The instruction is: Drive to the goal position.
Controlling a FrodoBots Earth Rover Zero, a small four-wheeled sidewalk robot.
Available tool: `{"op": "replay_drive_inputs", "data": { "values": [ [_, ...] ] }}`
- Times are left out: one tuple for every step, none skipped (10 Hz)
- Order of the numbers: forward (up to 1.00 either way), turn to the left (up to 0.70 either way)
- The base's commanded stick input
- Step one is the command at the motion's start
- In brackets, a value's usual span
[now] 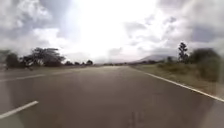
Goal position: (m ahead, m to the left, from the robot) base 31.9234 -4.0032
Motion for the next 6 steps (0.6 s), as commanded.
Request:
{"op": "replay_drive_inputs", "data": {
  "values": [
    [1.0,-0.4],
    [1.0,0.0],
    [1.0,0.0],
    [1.0,0.0],
    [1.0,0.0],
    [1.0,0.0]
  ]
}}
